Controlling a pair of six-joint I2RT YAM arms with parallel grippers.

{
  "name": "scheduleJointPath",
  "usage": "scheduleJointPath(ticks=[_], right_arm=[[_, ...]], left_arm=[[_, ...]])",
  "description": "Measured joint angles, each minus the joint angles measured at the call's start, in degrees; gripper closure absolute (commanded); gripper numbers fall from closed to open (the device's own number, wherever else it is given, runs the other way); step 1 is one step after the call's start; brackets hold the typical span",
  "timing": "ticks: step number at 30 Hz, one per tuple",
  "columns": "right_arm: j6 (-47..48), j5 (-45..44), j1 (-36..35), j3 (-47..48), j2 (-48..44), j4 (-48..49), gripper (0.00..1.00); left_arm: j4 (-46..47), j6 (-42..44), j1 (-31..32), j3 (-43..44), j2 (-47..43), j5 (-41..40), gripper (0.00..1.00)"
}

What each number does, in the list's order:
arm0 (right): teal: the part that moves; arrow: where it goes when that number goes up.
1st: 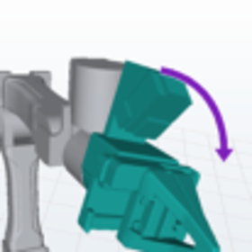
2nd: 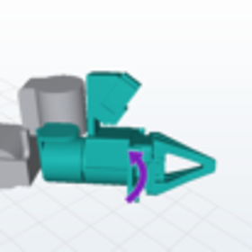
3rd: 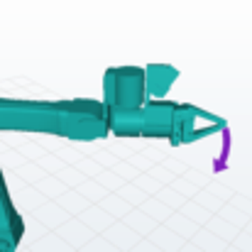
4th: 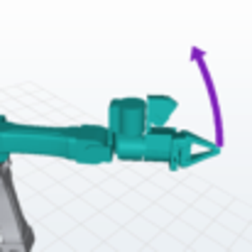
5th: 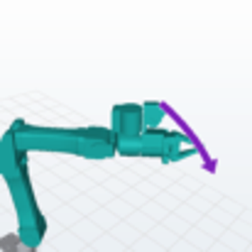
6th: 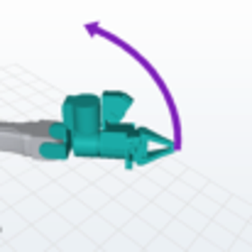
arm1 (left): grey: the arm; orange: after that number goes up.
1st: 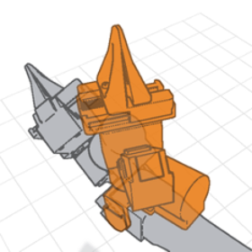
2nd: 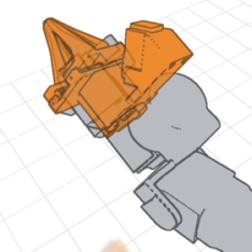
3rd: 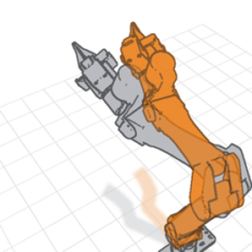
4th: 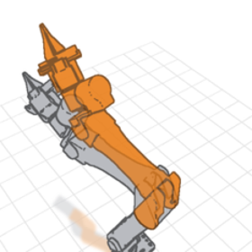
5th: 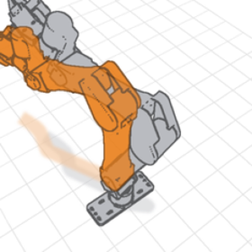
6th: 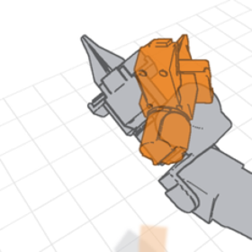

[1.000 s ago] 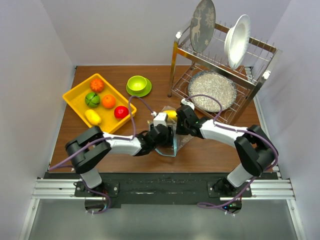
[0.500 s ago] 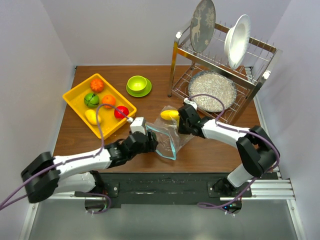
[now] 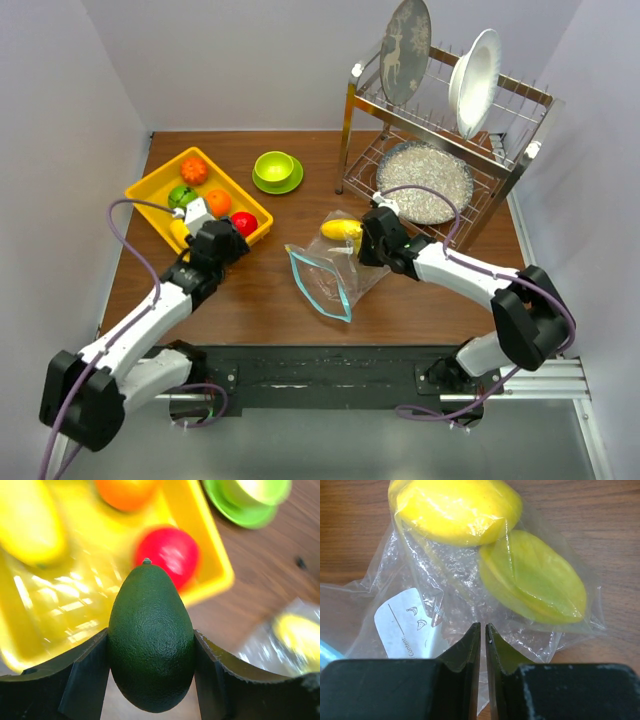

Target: Open the zip-top bag and remove the fake food

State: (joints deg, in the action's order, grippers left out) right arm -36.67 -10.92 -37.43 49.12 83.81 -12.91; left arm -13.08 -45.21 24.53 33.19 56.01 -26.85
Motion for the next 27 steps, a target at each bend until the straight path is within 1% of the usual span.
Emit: scheduleJointPath(ticks=[5,6,7,9,10,11,13,14,18,19,20,21,23,24,25,27], right_arm=[[0.3,0.2,0.0,0.0,-1.1,0.0,0.86],[0.4,0.3,0.0,0.0,-1.5,0.0,0.85],[0.5,0.4,0.0,0.0,-1.9,0.0,0.83],[0.8,0.5,0.0,0.0,-2.6,-0.2,0.77],[0.9,0.5,0.0,0.0,-2.9,-0.2,0.74],[1.2,0.6,0.0,0.0,-3.3,-0.3,0.70],[1.6,0.7,0.0,-0.1,-4.1,-0.5,0.65],[1.8,0.9,0.0,-0.2,-4.5,-0.5,0.59],[2.8,1.4,0.0,-0.2,-6.4,-1.5,0.48],[3.1,1.4,0.0,-0.2,-6.7,-1.7,0.46],[3.3,1.4,0.0,-0.2,-7.0,-1.9,0.41],[3.5,1.4,0.0,-0.2,-7.2,-2.2,0.39],[4.2,1.4,0.0,-0.2,-7.4,-2.8,0.33],[4.5,1.2,0.0,-0.2,-7.4,-3.1,0.32],[4.8,1.0,0.0,-0.2,-7.4,-3.4,0.32],[5.4,0.4,0.0,0.3,-7.3,-4.4,0.30]], left_arm=[[1.6,0.7,-8.3,2.2,7.8,0.7,0.75],[1.7,0.7,-9.5,2.5,9.3,0.9,0.71],[1.8,0.7,-10.4,3.0,10.9,1.0,0.54],[1.7,0.8,-11.7,4.2,13.8,1.0,0.36],[1.8,0.9,-12.2,5.0,15.3,1.1,0.20],[2.0,1.0,-12.5,5.7,16.5,1.1,0.13],[2.7,1.5,-12.9,6.4,17.5,1.0,0.06],[3.0,1.8,-12.9,6.5,17.6,0.9,0.04],[3.6,2.8,-13.0,7.0,17.4,0.9,0.04],[3.6,2.9,-13.0,7.0,17.2,0.9,0.09],[3.6,3.0,-13.0,7.0,17.0,1.1,0.12],[3.6,3.1,-13.0,7.0,16.7,1.5,0.15],[4.1,3.9,-12.9,6.7,14.9,3.7,0.26],[5.0,4.1,-12.8,6.1,13.4,4.9,0.30],[5.7,4.3,-12.5,5.3,11.5,6.1,0.37],[6.7,4.4,-10.9,3.5,7.6,7.5,0.44]])
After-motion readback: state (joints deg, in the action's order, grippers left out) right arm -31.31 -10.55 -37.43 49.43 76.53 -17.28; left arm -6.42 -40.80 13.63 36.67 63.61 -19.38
